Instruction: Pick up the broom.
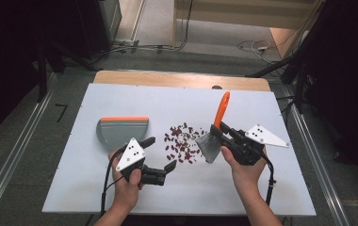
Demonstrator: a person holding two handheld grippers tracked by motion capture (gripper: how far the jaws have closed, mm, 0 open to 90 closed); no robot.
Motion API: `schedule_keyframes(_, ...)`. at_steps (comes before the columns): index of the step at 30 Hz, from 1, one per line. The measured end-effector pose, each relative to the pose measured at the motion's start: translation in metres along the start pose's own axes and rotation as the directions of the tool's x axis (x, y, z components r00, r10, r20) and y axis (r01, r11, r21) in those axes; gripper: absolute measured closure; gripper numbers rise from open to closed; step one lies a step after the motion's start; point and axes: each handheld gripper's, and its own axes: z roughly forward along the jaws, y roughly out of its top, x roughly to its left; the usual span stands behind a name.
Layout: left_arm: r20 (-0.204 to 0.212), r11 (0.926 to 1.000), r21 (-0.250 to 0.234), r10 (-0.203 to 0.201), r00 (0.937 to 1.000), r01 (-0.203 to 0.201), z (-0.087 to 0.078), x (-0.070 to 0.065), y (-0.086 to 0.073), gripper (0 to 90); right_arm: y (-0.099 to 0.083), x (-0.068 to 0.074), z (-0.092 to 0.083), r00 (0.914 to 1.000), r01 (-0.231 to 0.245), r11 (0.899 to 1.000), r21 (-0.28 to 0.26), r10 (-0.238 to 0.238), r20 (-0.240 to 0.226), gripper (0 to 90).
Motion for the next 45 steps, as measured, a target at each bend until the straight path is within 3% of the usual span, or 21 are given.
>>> schedule_keyframes(15, 0.075, 0.9992, 0.018, -0.037, 0.9965, 0.036, 0.011, -0.021, 0.004, 4.5, -0.005, 0.033, 0.011, 0.9977, 0.026, 1.000, 0.007, -0.026, -0.062, 68.8)
schedule_keyframes(21, 0.066, 0.9978, 0.055, -0.041, 0.9970, 0.037, 0.020, -0.034, 0.002, 11.0, -0.007, 0.044, 0.015, 0.9962, 0.036, 0.999, 0.011, -0.035, -0.080, 68.8)
schedule_keyframes(27, 0.016, 0.9930, 0.096, -0.070, 0.9974, 0.068, 0.029, -0.041, -0.002, 30.1, -0.008, 0.056, 0.017, 0.9945, 0.044, 0.999, 0.009, -0.043, -0.095, 68.8)
schedule_keyframes(31, 0.012, 0.9904, 0.113, -0.081, 0.9966, 0.079, 0.033, -0.044, -0.005, 44.6, -0.009, 0.063, 0.018, 0.9940, 0.054, 0.998, 0.007, -0.054, -0.095, 68.8)
schedule_keyframes(32, 0.018, 0.9899, 0.115, -0.086, 0.9961, 0.084, 0.033, -0.043, -0.005, 44.6, -0.009, 0.063, 0.018, 0.9940, 0.054, 0.998, 0.007, -0.054, -0.095, 68.8)
schedule_keyframes(33, 0.015, 0.9898, 0.115, -0.086, 0.9962, 0.084, 0.033, -0.043, -0.005, 52.5, -0.009, 0.065, 0.018, 0.9940, 0.056, 0.998, 0.004, -0.055, -0.094, 68.8)
schedule_keyframes(34, 0.018, 0.9900, 0.114, -0.086, 0.9961, 0.084, 0.033, -0.043, -0.005, 52.5, -0.009, 0.065, 0.018, 0.9940, 0.056, 0.998, 0.004, -0.055, -0.094, 68.8)
schedule_keyframes(35, 0.021, 0.9904, 0.111, -0.084, 0.9962, 0.081, 0.033, -0.043, -0.005, 61.3, -0.010, 0.067, 0.018, 0.9934, 0.064, 0.998, 0.003, -0.064, -0.096, 68.8)
schedule_keyframes(37, 0.030, 0.9913, 0.104, -0.084, 0.9961, 0.080, 0.032, -0.043, -0.005, 65.1, -0.010, 0.067, 0.018, 0.9932, 0.067, 0.998, 0.003, -0.066, -0.095, 68.8)
schedule_keyframes(38, 0.017, 0.9915, 0.103, -0.081, 0.9966, 0.079, 0.031, -0.043, -0.004, 74.1, -0.010, 0.069, 0.018, 0.9933, 0.072, 0.997, 0.002, -0.071, -0.091, 68.8)
schedule_keyframes(39, 0.017, 0.9915, 0.103, -0.081, 0.9966, 0.079, 0.031, -0.043, -0.004, 77.5, -0.010, 0.069, 0.018, 0.9933, 0.072, 0.997, 0.002, -0.071, -0.091, 68.8)
schedule_keyframes(41, 0.030, 0.9902, 0.106, -0.095, 0.9951, 0.091, 0.029, -0.039, -0.004, 80.6, -0.010, 0.070, 0.018, 0.9933, 0.073, 0.997, -0.002, -0.073, -0.089, 68.8)
schedule_keyframes(45, 0.025, 0.9896, 0.119, -0.084, 0.9962, 0.080, 0.029, -0.039, -0.004, 83.6, -0.011, 0.071, 0.019, 0.9934, 0.076, 0.997, 0.004, -0.076, -0.086, 68.7)
